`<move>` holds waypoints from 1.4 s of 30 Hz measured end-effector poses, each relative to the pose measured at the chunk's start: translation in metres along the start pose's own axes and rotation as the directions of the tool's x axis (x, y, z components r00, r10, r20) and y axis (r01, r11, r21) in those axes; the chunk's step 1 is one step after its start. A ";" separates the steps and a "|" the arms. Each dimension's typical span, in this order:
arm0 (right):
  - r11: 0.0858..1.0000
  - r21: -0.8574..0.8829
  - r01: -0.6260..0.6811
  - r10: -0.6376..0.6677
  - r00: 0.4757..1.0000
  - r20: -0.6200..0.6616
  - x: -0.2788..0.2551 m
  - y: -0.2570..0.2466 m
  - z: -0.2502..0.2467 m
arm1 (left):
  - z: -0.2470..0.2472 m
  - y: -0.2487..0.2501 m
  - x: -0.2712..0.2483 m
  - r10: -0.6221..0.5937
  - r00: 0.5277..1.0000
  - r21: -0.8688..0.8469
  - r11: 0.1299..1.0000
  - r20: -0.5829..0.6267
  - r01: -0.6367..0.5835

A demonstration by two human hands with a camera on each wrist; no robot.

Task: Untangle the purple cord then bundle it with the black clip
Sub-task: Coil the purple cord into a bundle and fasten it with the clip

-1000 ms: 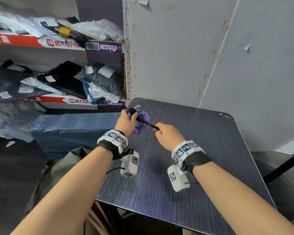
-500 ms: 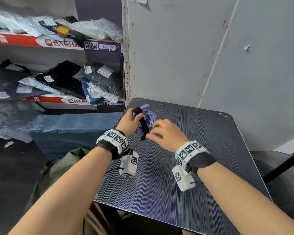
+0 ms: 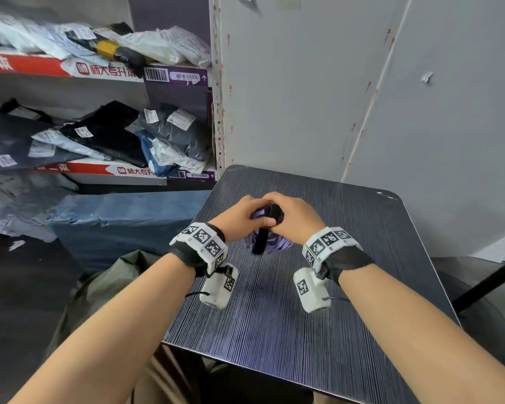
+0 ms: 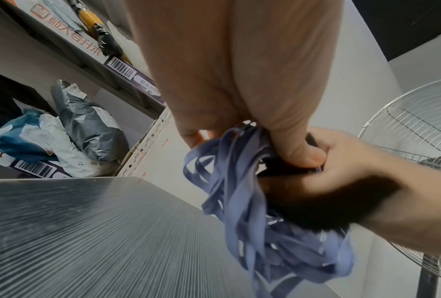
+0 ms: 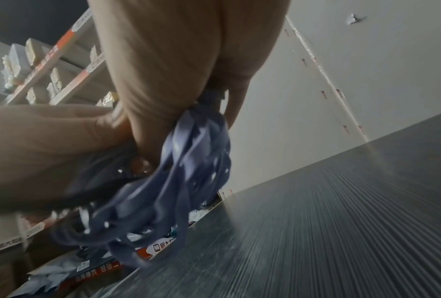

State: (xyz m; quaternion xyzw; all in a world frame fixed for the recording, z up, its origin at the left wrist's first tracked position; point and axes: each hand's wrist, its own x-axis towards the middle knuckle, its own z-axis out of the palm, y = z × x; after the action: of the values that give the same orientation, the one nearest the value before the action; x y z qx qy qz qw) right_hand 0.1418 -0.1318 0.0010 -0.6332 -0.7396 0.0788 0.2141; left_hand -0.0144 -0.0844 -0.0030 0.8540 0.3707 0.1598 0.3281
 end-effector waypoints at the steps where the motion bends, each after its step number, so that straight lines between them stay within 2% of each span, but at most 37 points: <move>1: 1.000 0.004 -0.016 0.016 1.000 -0.011 -0.002 0.000 0.001 | -0.001 0.001 0.000 0.006 1.000 0.001 1.000 0.001 -0.006; 6: 0.997 0.021 -0.079 0.080 0.995 -0.053 -0.008 -0.001 0.010 | 0.000 0.003 -0.002 0.010 0.999 0.002 1.000 0.031 -0.010; 12: 0.934 0.312 -0.172 0.190 0.981 -0.029 -0.007 0.006 0.026 | 0.001 0.007 -0.003 0.050 0.998 0.016 0.999 0.049 -0.051; 15: 0.881 0.441 -0.174 0.194 0.981 -0.001 -0.003 0.007 0.025 | 0.002 0.007 -0.002 0.041 0.999 0.038 0.998 0.022 -0.041; 22: 0.703 0.668 -0.243 0.102 0.965 0.243 -0.004 0.014 0.013 | 0.005 -0.005 0.002 0.023 0.999 0.108 0.994 0.032 -0.026; 26: 0.449 0.815 -0.366 0.168 0.931 0.325 -0.003 0.013 0.010 | 0.007 -0.006 0.001 -0.006 0.999 0.190 0.982 0.050 -0.003; 29: 0.350 0.868 -0.352 0.205 0.933 0.296 -0.003 0.016 0.010 | 0.010 -0.008 0.001 0.013 0.999 0.206 0.978 0.036 -0.020; 31: 0.324 0.888 -0.325 0.264 0.933 0.244 -0.002 0.021 0.011 | 0.012 -0.007 0.002 0.033 0.998 0.236 0.971 0.047 -0.043; 36: 0.377 0.885 -0.273 0.340 0.930 0.143 0.003 0.026 0.013 | 0.017 -0.005 0.000 0.086 0.992 0.323 0.940 0.086 -0.110; 40: 0.305 0.918 -0.254 0.411 0.905 0.114 0.004 0.022 0.012 | 0.016 -0.004 -0.002 0.129 0.989 0.286 0.947 0.073 -0.145; 42: 0.300 0.920 -0.252 0.433 0.895 0.104 0.004 0.022 0.011 | 0.016 -0.002 -0.004 0.152 0.988 0.189 0.970 0.027 -0.154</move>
State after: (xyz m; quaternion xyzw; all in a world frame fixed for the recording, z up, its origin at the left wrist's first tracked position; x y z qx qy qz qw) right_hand 0.1565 -0.1221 -0.0159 -0.5540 -0.3968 0.4652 0.5650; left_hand -0.0102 -0.0937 -0.0165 0.9086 0.3152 0.1433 0.2336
